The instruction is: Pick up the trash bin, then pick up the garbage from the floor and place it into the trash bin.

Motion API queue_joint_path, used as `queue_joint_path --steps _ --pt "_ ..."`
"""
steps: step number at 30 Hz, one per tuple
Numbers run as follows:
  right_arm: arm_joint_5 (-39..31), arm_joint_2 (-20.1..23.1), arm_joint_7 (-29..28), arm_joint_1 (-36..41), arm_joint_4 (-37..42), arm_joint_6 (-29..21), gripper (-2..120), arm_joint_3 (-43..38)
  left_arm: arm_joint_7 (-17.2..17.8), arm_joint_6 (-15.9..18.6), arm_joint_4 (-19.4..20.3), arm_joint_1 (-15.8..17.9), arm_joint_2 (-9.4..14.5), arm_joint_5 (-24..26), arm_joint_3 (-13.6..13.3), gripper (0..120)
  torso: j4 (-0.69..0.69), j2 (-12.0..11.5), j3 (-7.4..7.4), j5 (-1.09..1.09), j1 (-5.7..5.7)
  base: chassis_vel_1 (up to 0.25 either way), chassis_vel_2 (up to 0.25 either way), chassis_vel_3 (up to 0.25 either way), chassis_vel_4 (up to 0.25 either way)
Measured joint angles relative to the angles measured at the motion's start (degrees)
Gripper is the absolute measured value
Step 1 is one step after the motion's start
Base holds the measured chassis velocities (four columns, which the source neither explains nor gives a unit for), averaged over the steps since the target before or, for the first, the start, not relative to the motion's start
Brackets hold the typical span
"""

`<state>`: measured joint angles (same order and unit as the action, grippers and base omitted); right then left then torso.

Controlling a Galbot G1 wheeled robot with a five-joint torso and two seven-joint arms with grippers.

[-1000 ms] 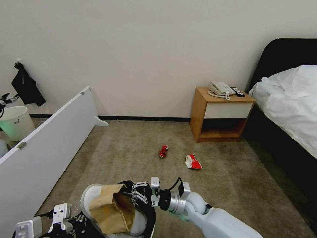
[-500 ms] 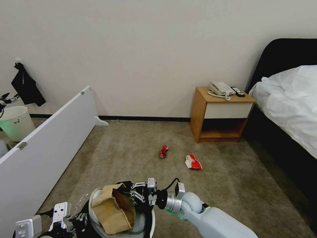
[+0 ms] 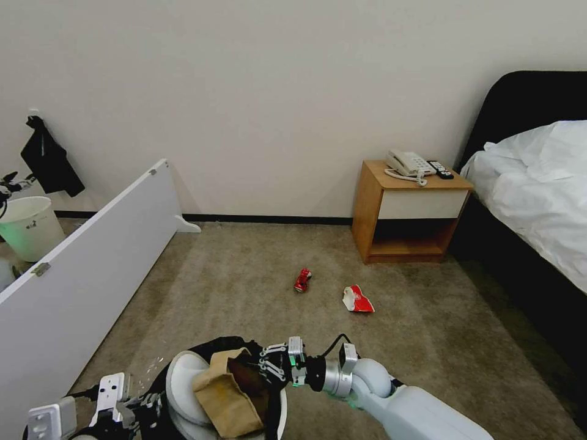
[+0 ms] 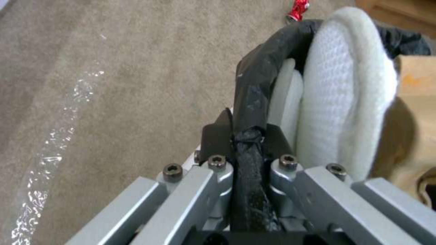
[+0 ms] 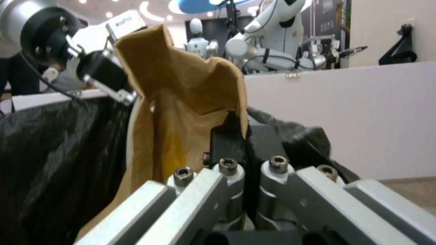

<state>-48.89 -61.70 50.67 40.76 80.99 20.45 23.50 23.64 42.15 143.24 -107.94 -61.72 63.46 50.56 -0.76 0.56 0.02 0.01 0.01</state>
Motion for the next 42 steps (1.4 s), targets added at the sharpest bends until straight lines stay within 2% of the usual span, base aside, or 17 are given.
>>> queue_joint_path --steps 28,30,31,33,34,35,37,39,40,42 --pt "4.4 -0.5 1.0 -1.4 -0.4 0.3 0 1.3 0.1 0.0 0.0 0.6 0.2 0.6 0.0 4 0.00 0.0 0.00 -0.01 0.00 0.000 0.000 0.000 0.000" --pt "4.1 -0.3 0.5 -1.2 -0.1 0.3 8 1.3 0.1 0.0 0.0 0.7 0.2 0.6 -0.1 4 0.00 0.0 0.00 -0.01 0.00 0.000 0.000 0.000 0.000" --pt "4.1 -0.3 0.5 -1.2 -0.1 0.3 8 1.3 0.1 0.0 0.0 0.7 0.2 0.6 -0.1 4 0.00 0.0 0.00 -0.01 0.00 0.000 0.000 0.000 0.000" --pt "4.1 -0.2 -0.7 -1.1 0.3 0.3 19 1.3 0.2 0.0 0.0 0.7 0.2 0.6 -0.1 4 0.00 0.0 0.00 -0.01 0.00 0.000 0.000 0.000 0.000" --pt "4.1 -0.2 -0.7 -1.1 0.3 0.3 19 1.3 0.2 0.0 0.0 0.7 0.2 0.6 -0.1 4 0.00 0.0 0.00 -0.01 0.00 0.000 0.000 0.000 0.000" --pt "4.1 -0.2 -1.1 -1.1 0.5 0.3 25 1.3 0.2 0.0 0.0 0.7 0.2 0.6 -0.1 4 0.00 0.0 0.00 -0.01 0.00 0.000 0.000 0.000 0.000" --pt "4.1 -0.2 -1.3 -1.1 0.6 0.3 27 1.3 0.2 0.0 0.0 0.8 0.2 0.6 -0.1 4 0.00 0.0 0.00 -0.01 0.00 0.000 0.000 0.000 0.000" --pt "3.5 0.2 -1.8 -1.3 1.3 0.3 40 1.4 0.2 0.0 0.0 0.8 0.1 0.6 -0.2 4 0.01 0.0 0.00 -0.01 0.00 0.000 0.000 0.000 0.000" --pt "3.5 0.2 -1.8 -1.3 1.3 0.3 40 1.4 0.2 0.0 0.0 0.8 0.1 0.6 -0.2 4 0.01 0.0 0.00 -0.01 0.00 0.000 0.000 0.000 0.000" --pt "3.2 0.5 -2.0 -1.3 1.6 0.3 50 1.3 0.2 0.0 0.0 0.8 0.1 0.6 -0.2 4 0.00 0.0 0.00 -0.01 0.00 0.000 0.000 0.000 0.000"
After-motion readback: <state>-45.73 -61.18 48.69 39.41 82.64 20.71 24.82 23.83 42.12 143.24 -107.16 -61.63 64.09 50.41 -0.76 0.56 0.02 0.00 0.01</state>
